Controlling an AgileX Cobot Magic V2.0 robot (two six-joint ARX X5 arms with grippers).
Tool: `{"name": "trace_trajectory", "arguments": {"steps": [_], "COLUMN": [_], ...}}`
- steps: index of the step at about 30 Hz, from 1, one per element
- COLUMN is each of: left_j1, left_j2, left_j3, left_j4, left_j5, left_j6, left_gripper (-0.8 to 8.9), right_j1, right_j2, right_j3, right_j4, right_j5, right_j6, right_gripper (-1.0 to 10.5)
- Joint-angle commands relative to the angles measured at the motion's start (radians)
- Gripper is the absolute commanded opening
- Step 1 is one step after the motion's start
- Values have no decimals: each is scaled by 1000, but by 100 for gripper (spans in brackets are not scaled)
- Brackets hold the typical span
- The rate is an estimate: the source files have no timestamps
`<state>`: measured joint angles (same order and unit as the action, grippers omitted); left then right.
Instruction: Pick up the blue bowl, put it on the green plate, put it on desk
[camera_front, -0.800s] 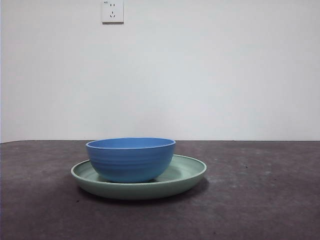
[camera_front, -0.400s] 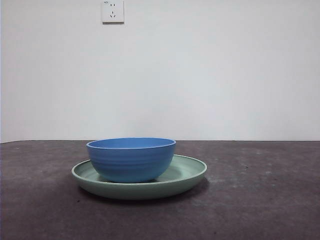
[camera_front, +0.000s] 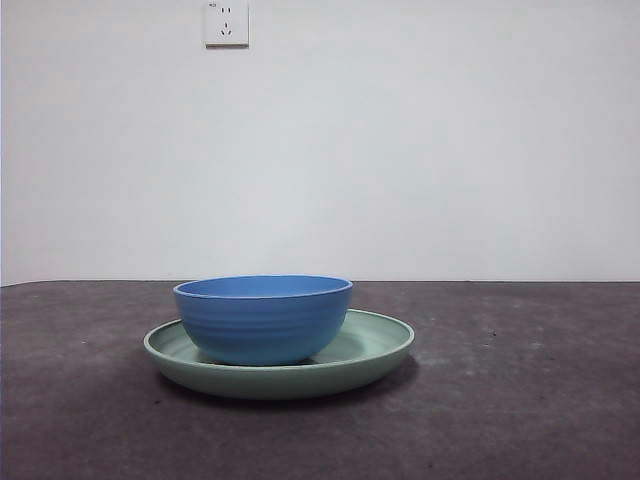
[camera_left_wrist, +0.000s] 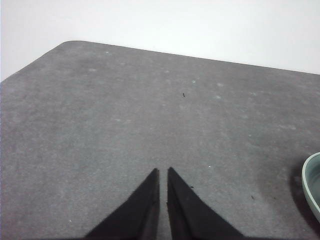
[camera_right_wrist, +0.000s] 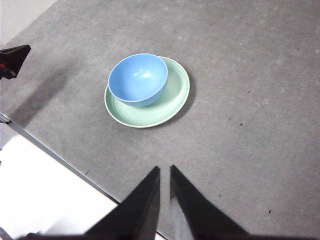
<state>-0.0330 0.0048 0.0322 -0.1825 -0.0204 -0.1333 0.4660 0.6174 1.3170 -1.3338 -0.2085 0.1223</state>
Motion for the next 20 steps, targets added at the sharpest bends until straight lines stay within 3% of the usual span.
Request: {"name": "trace_trajectory", "arguments": {"steps": [1, 9, 13, 20], "left_j1": [0, 0, 0, 0], "left_j2": [-2, -2, -2, -2], "left_j3": [-21, -21, -21, -21], "left_j4": [-6, -5, -5, -5], "left_j5": [5, 5, 5, 5], "left_j6": [-8, -8, -7, -8], "left_gripper": [27, 27, 27, 27], "right_j1": [8, -12, -131, -340], "right_j2": [6, 0, -28, -246], "right_j3": [13, -11, -85, -568], "right_j4": [-28, -3, 61, 796], "right_j5": [0, 0, 4, 7], "right_j6": [1, 0, -164, -211], "right_gripper": [28, 28, 28, 28]}}
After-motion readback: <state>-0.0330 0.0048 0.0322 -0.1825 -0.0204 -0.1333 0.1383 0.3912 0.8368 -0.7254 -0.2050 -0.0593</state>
